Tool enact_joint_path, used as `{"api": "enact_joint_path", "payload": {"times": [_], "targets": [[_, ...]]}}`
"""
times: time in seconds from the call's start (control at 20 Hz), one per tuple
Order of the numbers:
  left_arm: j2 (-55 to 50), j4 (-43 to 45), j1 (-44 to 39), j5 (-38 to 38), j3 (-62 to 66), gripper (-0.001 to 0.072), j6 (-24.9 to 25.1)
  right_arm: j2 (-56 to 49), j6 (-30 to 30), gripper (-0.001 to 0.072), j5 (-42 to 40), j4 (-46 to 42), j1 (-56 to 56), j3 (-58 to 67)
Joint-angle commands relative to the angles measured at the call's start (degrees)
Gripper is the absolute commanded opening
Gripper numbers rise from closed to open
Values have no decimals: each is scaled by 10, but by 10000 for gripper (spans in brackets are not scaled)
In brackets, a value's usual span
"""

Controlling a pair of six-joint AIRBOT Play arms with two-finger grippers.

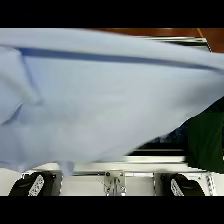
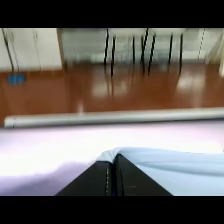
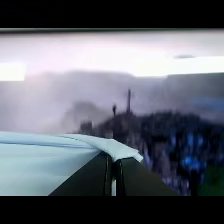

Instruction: Fold the shirts.

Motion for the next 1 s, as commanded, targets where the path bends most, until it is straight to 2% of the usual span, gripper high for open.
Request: {"api": "enact_joint_path", "payload": {"times": [0.0,0.15,0.3,0.4,0.5,0.7,0.85,0.95], "targets": [[-51,25,1,-56,-72,39,4,-129,-10,61,103,-30,0,0],[-125,11,-4,-77,-163,39,-2,-272,-10,60,123,-26,1,0],[-220,8,-24,-23,-245,39,1,-411,-10,61,47,-10,13,0],[-304,6,-45,46,-257,39,14,-486,-10,61,-63,2,31,0],[-378,-17,-63,148,-257,39,16,-539,-10,61,-201,2,47,0],[-479,-84,-92,359,-257,39,16,-586,-10,62,-440,18,59,0],[-526,-101,-125,469,-257,39,16,-613,-10,62,-539,43,59,0],[-544,-101,-148,506,-257,40,16,-630,-10,62,-542,44,59,0]]}}
